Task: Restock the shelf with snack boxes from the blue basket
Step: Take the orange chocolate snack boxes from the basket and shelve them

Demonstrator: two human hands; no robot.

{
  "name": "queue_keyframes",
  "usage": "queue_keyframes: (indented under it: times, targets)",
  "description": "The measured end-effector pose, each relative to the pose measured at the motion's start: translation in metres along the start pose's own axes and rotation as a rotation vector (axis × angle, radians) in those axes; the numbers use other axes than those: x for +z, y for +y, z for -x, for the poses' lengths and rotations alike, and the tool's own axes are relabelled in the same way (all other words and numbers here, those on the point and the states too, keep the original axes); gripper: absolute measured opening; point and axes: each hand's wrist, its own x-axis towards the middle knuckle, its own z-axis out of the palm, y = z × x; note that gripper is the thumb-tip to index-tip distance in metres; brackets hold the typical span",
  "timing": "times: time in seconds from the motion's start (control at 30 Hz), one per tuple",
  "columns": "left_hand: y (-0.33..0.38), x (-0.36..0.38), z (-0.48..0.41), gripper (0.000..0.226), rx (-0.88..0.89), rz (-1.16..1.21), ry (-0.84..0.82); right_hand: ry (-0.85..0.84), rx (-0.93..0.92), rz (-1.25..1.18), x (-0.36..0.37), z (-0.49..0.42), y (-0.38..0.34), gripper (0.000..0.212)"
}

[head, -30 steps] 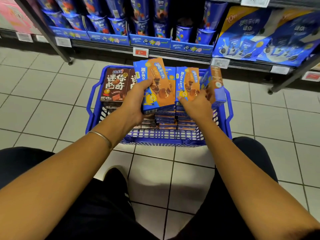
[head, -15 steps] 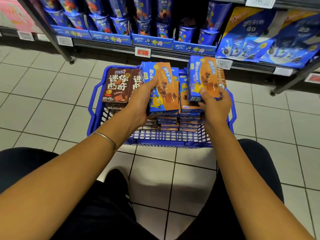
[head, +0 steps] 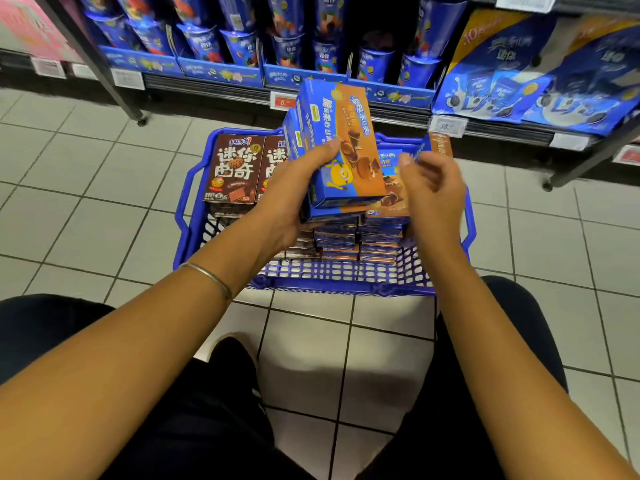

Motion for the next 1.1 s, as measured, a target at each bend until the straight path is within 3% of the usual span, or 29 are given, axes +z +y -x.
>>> queue_keyframes:
  times: [0.07,0.13,0.2,0.37,0.47,0.57,0.7,0.8,1.1]
  targets:
    - [-0.001,-0.001,0.001,0.043,-0.005,-0.016,-0.006,0.172,-0.031,0.412,-0.017,-0.024,0.013,0.059]
    - [-0.004,-0.002,0.001,0.041,-0.027,-0.049,-0.025,0.101,0.01,0.835,-0.029,-0.041,0.03,0.075]
    - [-0.006,-0.002,0.001,0.042,-0.058,-0.067,-0.048,-0.011,0.057,0.911,-0.031,-0.048,0.043,0.077]
    - [-0.007,-0.003,-0.002,0.026,-0.106,-0.07,-0.076,0.084,0.051,0.562,-0.04,-0.048,0.042,0.053]
    - [-0.007,-0.004,-0.002,0.021,-0.112,-0.075,-0.067,0.169,0.09,0.132,-0.047,-0.041,0.016,0.048]
    - [-0.005,-0.004,-0.002,0.024,-0.117,-0.041,-0.049,0.092,0.131,-0.256,-0.05,-0.029,-0.011,0.046]
    - [-0.001,-0.001,-0.002,0.04,-0.124,-0.037,-0.026,-0.115,0.232,-0.484,-0.042,-0.009,-0.026,0.013]
    - [-0.001,0.001,-0.001,0.043,-0.123,-0.042,-0.016,-0.209,0.265,-0.513,-0.032,0.006,-0.028,0.01]
    - [-0.004,0.0,0.0,0.044,-0.043,-0.088,-0.067,-0.312,0.241,-0.315,-0.014,0.022,-0.03,0.039]
